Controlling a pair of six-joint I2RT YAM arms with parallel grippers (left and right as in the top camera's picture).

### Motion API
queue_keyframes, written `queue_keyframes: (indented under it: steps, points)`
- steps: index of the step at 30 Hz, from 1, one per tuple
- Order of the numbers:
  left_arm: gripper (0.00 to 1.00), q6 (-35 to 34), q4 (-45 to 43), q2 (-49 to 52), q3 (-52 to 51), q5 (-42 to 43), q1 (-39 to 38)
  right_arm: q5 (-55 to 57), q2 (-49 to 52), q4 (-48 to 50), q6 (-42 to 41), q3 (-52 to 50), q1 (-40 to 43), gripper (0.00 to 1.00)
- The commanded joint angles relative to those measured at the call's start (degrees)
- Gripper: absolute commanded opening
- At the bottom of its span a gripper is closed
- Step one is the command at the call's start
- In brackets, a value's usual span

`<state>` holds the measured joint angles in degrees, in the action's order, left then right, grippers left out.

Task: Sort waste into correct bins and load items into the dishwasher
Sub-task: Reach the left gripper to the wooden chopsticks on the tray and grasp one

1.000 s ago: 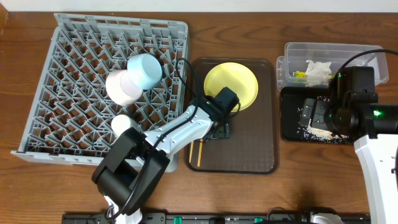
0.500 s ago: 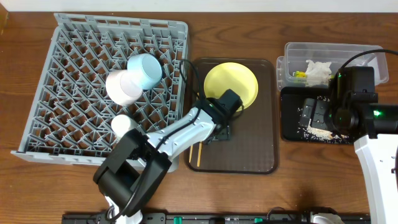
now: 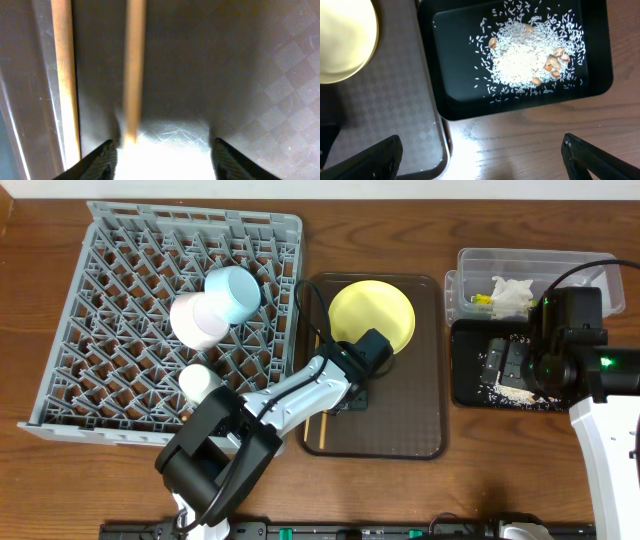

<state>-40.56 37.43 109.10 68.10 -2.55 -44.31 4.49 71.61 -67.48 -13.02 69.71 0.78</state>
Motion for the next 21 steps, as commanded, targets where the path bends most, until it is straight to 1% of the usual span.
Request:
queue_keyframes:
  steps: [1,8,13,14,17,19,21]
  points:
    - [0.59,-0.5,0.2,0.8,-0.5,-1.2,0.2,-0.3,-0.5,-0.4,0.0,0.7,0.5,0.99]
    - [0.61,-0.5,-1.0,3.1,-0.6,-0.9,0.2,-0.3,-0.5,-0.5,0.0,0.7,0.5,0.99]
    - [0.60,-0.4,-0.9,3.7,-0.6,-0.6,0.2,-0.3,-0.5,-0.5,0.0,0.7,0.5,0.99]
    - [0.56,-0.4,-0.8,3.6,-0.6,0.0,0.2,-0.3,-0.5,-0.5,0.0,0.7,0.5,0.99]
    - [0.42,0.0,-0.4,3.6,-0.6,0.8,0.2,-0.2,-0.5,-0.5,0.0,0.7,0.5,0.99]
    - [0.35,0.2,0.0,3.6,-0.6,0.8,0.2,-0.3,-0.5,-0.5,0.0,0.7,0.5,0.99]
    - [0.25,2.1,0.0,3.5,-0.6,0.8,0.2,-0.2,-0.5,-0.5,0.0,0.7,0.5,0.99]
